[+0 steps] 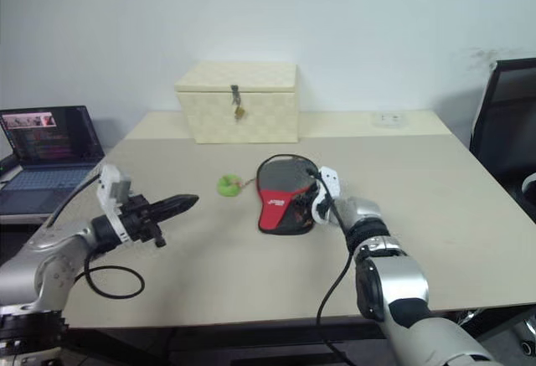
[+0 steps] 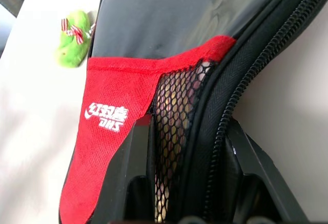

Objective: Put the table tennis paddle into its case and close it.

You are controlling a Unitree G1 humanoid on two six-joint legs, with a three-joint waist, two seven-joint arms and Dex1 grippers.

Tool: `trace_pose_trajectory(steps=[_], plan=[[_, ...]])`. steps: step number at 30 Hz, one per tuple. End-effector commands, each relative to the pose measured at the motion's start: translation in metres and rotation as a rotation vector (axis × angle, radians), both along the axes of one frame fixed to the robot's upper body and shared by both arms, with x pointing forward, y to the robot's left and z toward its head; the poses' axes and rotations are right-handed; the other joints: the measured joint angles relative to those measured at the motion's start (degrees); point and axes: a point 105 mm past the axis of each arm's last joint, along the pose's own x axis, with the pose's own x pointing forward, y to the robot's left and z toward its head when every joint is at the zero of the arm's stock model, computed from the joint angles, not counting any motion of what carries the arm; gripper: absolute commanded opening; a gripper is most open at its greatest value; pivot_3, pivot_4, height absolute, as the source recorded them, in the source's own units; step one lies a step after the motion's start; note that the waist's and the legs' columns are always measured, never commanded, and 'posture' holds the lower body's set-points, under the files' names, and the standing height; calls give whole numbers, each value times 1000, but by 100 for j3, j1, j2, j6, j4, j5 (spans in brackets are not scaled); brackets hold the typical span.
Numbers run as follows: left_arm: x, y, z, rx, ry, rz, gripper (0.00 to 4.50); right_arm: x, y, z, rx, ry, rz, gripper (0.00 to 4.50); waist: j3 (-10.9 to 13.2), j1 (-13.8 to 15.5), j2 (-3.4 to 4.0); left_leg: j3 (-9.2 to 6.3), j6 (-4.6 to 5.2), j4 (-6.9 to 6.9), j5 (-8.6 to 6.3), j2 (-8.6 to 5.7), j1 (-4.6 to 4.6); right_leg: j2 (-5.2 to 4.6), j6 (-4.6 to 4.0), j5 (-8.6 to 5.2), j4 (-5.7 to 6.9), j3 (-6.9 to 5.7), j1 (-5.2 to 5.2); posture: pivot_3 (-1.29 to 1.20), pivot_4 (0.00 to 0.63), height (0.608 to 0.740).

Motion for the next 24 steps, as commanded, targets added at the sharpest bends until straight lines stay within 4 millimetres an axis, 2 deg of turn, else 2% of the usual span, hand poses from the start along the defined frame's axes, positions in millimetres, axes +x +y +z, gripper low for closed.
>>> trace_pose_trajectory(steps=[1,6,10,14,18,24], plan=[[-21,-9,1,73,18,-122,0,-18,2,13,23,14,62,1156,1,3,1,0,0,-1,0,0,-1,-1,-1,0,-1,1,-1,0,150,740],[-36,-19,-6,124,51,-213,0,-51,3,16,33,27,75,1156,1,19,1,-7,0,-1,0,2,-5,0,-2,-1,-3,-4,-2,0,150,740],[-43,-25,-7,131,64,-259,0,-75,11,14,35,45,97,1156,1,12,1,-5,0,0,0,3,-1,2,-2,-1,1,-2,-2,0,150,740],[-47,-28,-9,133,74,-290,0,-108,22,8,57,96,116,1156,1,18,3,-6,1,-3,-1,5,-3,3,-5,-3,-1,-4,-4,0,150,740],[-46,-27,-7,135,76,-289,0,-126,31,3,94,116,107,1154,1,27,2,-7,1,-2,-1,0,-3,1,-4,-3,-3,-5,-2,0,150,740],[-49,-26,-7,143,93,-292,0,-138,35,-5,121,147,79,1154,1,27,2,-5,1,-4,-1,1,-3,2,-4,-4,-6,-4,-2,0,150,740]])
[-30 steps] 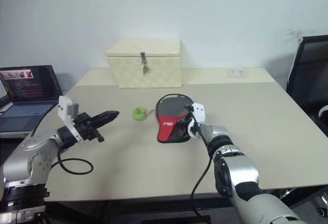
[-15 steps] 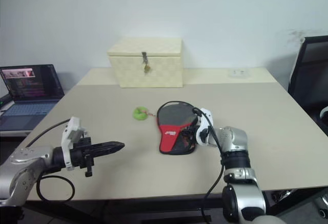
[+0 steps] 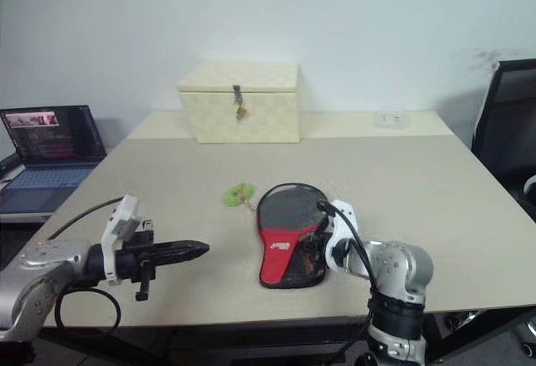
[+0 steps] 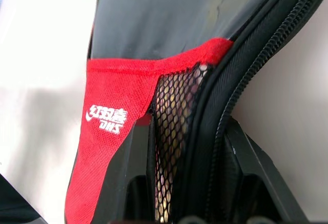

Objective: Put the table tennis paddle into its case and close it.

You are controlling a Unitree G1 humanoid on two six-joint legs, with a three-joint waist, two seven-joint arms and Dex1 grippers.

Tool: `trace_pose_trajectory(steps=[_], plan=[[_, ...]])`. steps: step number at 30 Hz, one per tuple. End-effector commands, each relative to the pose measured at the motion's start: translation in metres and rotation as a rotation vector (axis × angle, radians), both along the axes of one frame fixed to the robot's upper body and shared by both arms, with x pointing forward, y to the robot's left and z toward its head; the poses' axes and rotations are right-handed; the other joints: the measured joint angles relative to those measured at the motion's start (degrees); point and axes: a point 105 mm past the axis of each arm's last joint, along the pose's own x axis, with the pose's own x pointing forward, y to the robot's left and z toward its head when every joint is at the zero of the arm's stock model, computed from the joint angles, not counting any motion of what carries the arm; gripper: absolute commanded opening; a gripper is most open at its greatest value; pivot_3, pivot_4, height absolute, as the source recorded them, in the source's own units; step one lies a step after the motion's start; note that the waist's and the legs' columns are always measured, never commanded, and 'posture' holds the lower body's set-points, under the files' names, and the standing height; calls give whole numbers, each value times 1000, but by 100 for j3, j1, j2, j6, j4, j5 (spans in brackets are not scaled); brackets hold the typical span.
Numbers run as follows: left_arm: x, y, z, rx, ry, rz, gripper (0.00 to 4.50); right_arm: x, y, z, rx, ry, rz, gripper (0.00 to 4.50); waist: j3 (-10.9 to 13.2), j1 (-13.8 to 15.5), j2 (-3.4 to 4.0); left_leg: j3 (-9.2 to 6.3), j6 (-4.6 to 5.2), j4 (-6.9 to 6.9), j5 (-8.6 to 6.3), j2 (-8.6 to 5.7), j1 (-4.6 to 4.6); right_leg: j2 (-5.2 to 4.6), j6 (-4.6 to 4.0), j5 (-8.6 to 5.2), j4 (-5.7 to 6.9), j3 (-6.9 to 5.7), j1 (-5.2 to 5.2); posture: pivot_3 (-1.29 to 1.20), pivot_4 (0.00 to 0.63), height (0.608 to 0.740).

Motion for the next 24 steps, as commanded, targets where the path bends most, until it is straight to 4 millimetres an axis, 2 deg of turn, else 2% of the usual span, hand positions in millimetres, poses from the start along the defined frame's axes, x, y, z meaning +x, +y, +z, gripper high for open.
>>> trace_pose_trajectory(steps=[1,11,13,16,21,24], plan=[[-6,-2,8,18,-11,-30,0,-23,51,10,179,22,64,1154,0,3,0,-1,0,0,0,0,0,0,0,0,0,-1,0,0,150,740],[-1,-2,10,37,4,-53,0,-33,52,2,209,61,49,1153,-1,30,-2,-2,0,0,0,0,0,0,1,-1,-2,-4,2,0,150,740],[2,-4,10,35,0,-59,0,-32,48,3,199,57,39,1863,-1,33,-2,-2,0,0,0,0,0,1,1,-1,-3,-4,2,0,150,740],[5,-5,9,32,-5,-64,0,-31,43,6,173,21,57,2682,-2,32,-2,2,0,-1,0,0,2,3,1,-1,-2,-1,2,0,150,740],[8,-6,8,17,-18,-57,0,-31,36,25,71,-123,169,4371,-1,27,-2,1,0,-1,0,4,3,4,1,-1,-2,-1,2,0,150,740],[12,-4,7,-2,-35,-28,0,-35,35,50,78,-247,273,4447,0,10,1,4,0,-1,0,4,3,5,1,-1,-2,2,0,0,150,740]])
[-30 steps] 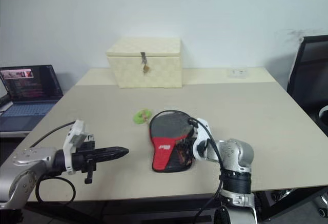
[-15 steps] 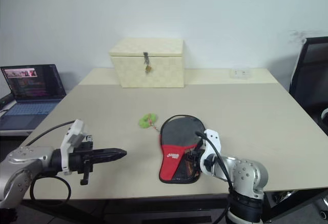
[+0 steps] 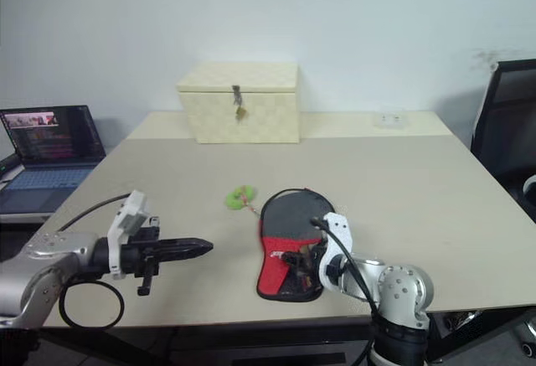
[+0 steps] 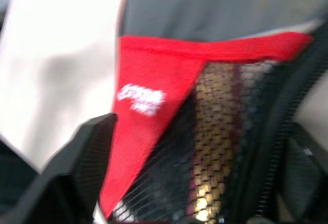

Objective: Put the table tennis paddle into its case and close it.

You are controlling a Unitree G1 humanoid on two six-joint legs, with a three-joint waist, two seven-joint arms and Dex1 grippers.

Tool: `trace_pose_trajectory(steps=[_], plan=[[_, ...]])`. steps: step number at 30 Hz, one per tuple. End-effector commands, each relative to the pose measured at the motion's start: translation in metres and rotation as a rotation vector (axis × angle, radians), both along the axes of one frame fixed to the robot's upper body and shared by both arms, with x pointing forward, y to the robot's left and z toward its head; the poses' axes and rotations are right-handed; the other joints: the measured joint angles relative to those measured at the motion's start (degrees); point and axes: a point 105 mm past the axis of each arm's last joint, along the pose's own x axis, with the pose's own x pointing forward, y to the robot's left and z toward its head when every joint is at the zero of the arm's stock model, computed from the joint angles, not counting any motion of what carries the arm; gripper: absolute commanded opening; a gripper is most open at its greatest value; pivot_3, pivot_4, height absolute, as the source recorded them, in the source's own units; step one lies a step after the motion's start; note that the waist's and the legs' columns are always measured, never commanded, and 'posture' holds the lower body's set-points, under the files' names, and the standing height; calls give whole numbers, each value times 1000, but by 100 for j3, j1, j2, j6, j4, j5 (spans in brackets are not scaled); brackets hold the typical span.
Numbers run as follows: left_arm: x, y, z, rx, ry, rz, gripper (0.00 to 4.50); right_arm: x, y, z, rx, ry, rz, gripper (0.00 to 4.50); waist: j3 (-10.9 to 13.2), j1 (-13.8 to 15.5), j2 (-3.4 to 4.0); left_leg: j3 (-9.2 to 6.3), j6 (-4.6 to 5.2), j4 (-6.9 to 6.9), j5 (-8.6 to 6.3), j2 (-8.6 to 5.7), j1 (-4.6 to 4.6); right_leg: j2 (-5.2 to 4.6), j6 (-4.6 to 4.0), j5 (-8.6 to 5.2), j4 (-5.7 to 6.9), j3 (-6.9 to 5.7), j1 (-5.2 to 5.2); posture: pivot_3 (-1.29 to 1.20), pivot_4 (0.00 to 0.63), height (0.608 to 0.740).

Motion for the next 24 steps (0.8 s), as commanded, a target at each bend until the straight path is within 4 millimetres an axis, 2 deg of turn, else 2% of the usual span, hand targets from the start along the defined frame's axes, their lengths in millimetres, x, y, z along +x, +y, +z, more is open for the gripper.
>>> trace_pose_trajectory(steps=[1,6,9,11,14,24], plan=[[6,3,7,-19,-59,35,0,-12,13,50,60,-219,187,4447,1,-7,1,0,0,0,0,0,0,0,0,0,0,0,0,0,150,740],[10,9,8,-35,-75,77,0,-14,-5,75,-14,-375,292,4447,0,-7,0,-5,0,2,0,0,-1,0,0,0,-2,-5,2,0,150,740],[12,12,8,-36,-79,88,0,-6,-19,79,-103,-431,293,4447,0,-1,0,-3,1,2,0,-2,-2,-1,1,-1,-3,-4,2,0,150,740],[14,11,8,-39,-83,91,0,-1,-27,77,-145,-445,286,4447,0,0,-1,-1,1,1,0,-1,-1,-1,1,-1,-3,-3,2,0,150,740],[16,11,9,-41,-88,93,0,0,-28,71,-179,-453,302,4447,0,-3,-1,0,1,1,0,1,-1,0,1,-1,-2,-1,1,0,150,740],[20,22,12,-22,-94,112,0,-2,-34,38,-53,-268,176,4447,-1,13,-3,-5,0,3,0,0,-3,-1,1,0,0,-3,2,0,150,740]])
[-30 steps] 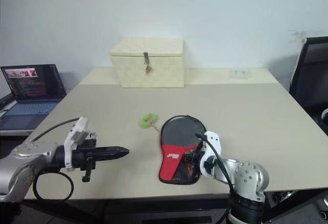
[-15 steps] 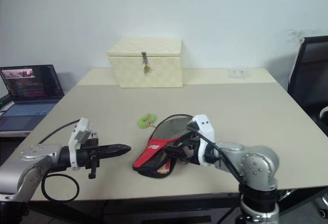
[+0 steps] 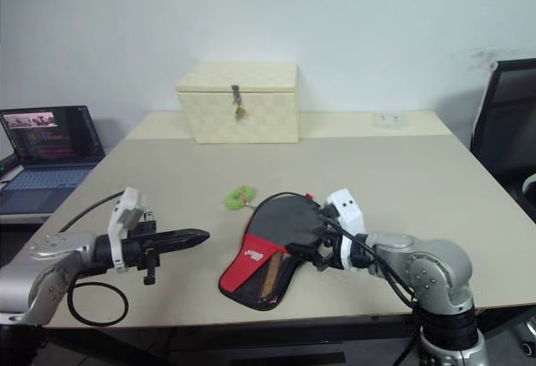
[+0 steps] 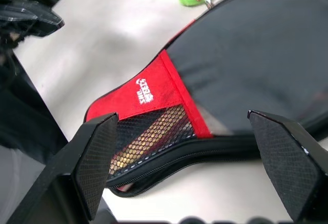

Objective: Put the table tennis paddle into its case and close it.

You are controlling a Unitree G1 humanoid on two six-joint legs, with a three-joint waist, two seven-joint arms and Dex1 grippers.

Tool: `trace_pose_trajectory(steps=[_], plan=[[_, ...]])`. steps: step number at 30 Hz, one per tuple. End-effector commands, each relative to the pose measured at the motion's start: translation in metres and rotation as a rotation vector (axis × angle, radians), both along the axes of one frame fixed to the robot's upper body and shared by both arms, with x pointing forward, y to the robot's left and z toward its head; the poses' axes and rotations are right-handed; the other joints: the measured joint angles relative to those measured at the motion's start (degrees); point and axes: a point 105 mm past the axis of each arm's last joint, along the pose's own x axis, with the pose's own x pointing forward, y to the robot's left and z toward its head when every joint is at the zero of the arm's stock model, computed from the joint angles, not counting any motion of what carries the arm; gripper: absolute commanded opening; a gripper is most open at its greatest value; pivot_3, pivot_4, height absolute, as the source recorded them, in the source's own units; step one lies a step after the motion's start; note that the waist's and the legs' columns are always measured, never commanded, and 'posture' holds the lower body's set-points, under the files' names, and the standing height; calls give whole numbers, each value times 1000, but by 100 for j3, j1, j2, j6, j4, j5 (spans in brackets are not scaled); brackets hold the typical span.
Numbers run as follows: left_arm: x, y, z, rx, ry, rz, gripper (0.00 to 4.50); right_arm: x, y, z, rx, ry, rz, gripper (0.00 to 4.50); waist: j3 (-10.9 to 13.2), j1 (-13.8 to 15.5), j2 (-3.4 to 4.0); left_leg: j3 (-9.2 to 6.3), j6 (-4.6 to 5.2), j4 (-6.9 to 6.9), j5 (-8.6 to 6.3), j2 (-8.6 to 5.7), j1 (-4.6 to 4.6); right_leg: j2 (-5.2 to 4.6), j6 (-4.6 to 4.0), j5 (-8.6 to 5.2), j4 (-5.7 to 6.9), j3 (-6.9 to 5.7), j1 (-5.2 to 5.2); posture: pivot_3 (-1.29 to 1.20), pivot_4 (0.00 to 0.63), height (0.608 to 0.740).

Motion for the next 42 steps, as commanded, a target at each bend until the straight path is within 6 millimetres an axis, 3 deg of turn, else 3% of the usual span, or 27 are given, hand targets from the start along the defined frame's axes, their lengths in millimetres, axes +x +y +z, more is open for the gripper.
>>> trace_pose_trajectory(steps=[1,11,18,26,33,36,42], plan=[[3,5,15,25,-60,4,0,-1,-3,-4,44,49,-61,4447,0,1,0,2,0,0,0,0,0,0,0,0,1,3,0,0,150,740],[7,2,18,39,-70,-16,0,-4,1,-43,41,231,-193,4447,0,8,0,1,0,-1,0,-1,1,0,0,0,0,0,-1,0,150,740],[9,-1,19,42,-76,-24,0,3,16,-54,41,270,-216,4447,-7,-19,-10,5,0,-1,0,3,6,1,0,0,2,4,1,0,150,740],[9,-3,20,38,-82,-21,0,14,44,-49,88,271,-184,4447,-18,-67,-28,30,-2,6,1,67,36,60,-11,8,-1,14,15,0,150,740],[8,-2,19,35,-85,-12,0,19,53,-45,110,267,-179,4447,-17,-69,-28,36,-2,2,1,104,35,106,-40,21,0,17,4,0,150,740],[8,-2,19,33,-86,-10,0,20,53,-45,119,271,-178,3846,-17,-69,-28,37,-2,1,1,105,35,107,-41,22,0,19,2,0,150,740],[8,-2,18,30,-85,-7,0,21,56,-42,142,281,-165,1722,-16,-60,-26,37,-2,-5,1,101,24,106,-47,23,-2,15,-4,0,150,740]])
